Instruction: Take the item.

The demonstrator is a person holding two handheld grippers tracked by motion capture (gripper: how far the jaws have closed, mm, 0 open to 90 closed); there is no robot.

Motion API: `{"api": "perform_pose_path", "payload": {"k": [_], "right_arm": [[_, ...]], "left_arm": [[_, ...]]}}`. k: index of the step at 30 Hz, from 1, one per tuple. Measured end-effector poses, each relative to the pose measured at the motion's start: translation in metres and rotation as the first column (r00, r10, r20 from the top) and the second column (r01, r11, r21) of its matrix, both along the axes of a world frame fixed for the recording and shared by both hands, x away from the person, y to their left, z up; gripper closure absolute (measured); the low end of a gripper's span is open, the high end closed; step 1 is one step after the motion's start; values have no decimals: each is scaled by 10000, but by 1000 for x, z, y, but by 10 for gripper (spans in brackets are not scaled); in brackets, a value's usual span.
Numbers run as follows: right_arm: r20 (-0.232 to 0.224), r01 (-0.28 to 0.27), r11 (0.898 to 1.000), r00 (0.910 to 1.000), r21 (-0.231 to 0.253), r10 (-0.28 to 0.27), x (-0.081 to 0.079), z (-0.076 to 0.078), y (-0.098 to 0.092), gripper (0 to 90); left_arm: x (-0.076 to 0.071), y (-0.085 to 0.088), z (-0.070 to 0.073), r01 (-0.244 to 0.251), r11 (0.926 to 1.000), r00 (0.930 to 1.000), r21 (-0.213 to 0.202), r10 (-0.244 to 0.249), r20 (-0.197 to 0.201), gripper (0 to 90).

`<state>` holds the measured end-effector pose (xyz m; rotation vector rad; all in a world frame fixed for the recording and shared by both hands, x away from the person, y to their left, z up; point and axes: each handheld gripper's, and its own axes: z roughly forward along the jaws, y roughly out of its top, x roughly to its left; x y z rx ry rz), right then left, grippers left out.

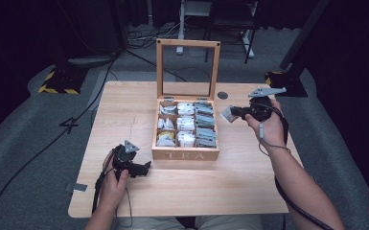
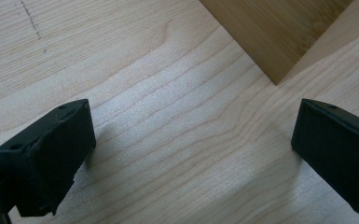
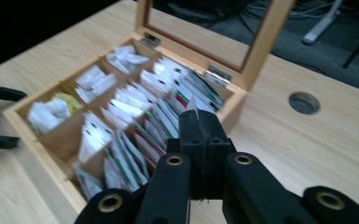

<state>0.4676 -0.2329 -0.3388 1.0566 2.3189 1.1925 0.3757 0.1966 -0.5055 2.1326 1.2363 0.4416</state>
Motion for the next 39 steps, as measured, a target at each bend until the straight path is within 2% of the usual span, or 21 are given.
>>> {"api": "perform_pose_path", "payload": {"k": [8,10,13,18,23,30,33,39], "right_arm": [[-270,996,9949,9946,-181,-1001,13,-13,-33,900],[-277,1064,9941,9939,-219,-1070,15,-15,-36,900],[-436,1353,9906,9898,-173,-1360,19,-23,-48,900],[-560,1709,9845,9833,-402,-1730,25,-38,-62,900],[-891,2063,9782,9742,-223,-2075,28,-52,-77,900],[-1119,2175,9755,9691,-315,-2197,29,-63,-83,900],[-1305,2294,9726,9639,-368,-2323,29,-72,-86,900],[-1555,2231,9736,9612,-481,-2279,28,-85,-85,900]], "left_arm": [[0,0,0,-2,10000,10000,-4,2,4,2],[0,0,0,-14,10000,10000,-21,14,6,2],[0,0,0,1,10000,10000,-2,-1,2,2],[0,0,0,2,10000,10000,5,-2,1,2],[0,0,0,-13,10000,10000,-20,13,7,2],[0,0,0,0,10000,10000,-2,0,3,2],[0,0,0,2,10000,10000,1,-2,1,2],[0,0,0,-16,10000,10000,-19,16,5,2]]}}
